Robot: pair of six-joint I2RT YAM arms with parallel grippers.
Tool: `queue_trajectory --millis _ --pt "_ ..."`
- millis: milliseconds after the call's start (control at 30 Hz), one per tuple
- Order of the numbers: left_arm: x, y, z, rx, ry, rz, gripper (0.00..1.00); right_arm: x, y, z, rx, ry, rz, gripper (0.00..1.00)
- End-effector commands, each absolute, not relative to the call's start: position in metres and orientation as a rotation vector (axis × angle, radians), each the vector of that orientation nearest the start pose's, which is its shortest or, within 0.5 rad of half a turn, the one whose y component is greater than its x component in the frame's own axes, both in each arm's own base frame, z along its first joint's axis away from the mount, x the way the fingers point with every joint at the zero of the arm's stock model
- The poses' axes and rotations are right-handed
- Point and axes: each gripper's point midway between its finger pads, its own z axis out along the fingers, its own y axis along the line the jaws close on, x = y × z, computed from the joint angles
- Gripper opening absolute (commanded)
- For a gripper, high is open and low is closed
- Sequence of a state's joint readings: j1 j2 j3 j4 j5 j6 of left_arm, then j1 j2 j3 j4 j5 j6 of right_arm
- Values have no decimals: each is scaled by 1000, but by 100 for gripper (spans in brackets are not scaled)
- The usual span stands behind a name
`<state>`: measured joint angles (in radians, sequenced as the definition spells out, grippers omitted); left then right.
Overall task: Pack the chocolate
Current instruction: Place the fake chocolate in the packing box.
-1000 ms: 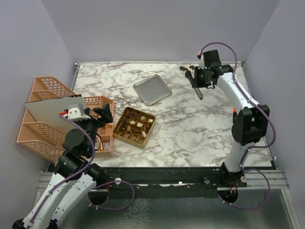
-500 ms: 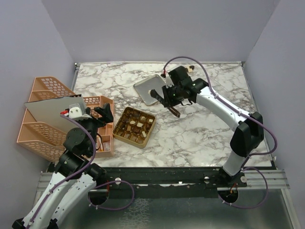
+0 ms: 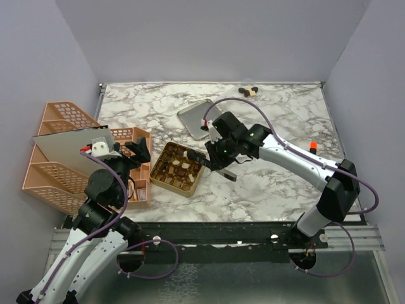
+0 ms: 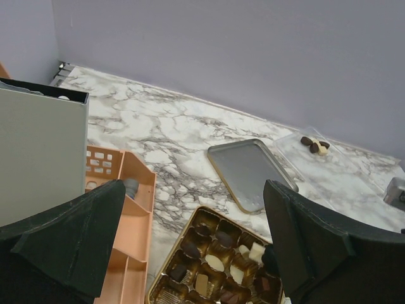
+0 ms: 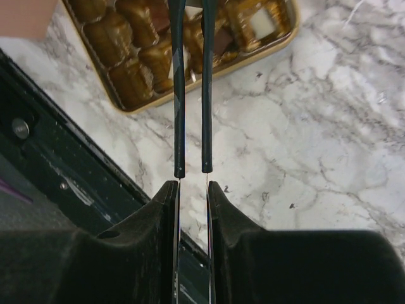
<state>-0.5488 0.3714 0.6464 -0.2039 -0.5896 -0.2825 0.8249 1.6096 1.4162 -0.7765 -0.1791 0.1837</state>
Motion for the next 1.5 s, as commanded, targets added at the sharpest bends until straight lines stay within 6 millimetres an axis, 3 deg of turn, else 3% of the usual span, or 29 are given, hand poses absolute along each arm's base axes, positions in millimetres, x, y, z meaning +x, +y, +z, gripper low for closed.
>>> queue_trajectory --millis 0,300,467,1000,1467 --pt "237 -40 309 -267 1489 -214 99 191 311 168 -1016 2491 673 15" --pt "237 -41 310 -267 1489 -216 99 150 310 165 -1122 2498 757 16" --pt "238 -41 309 -266 1491 -215 99 140 306 158 -1163 2531 724 17" --pt "237 -40 309 -268 1489 -217 99 129 305 146 -1228 2580 688 23" --pt "236 -40 310 -271 1487 -218 99 132 304 152 -1214 2573 660 33"
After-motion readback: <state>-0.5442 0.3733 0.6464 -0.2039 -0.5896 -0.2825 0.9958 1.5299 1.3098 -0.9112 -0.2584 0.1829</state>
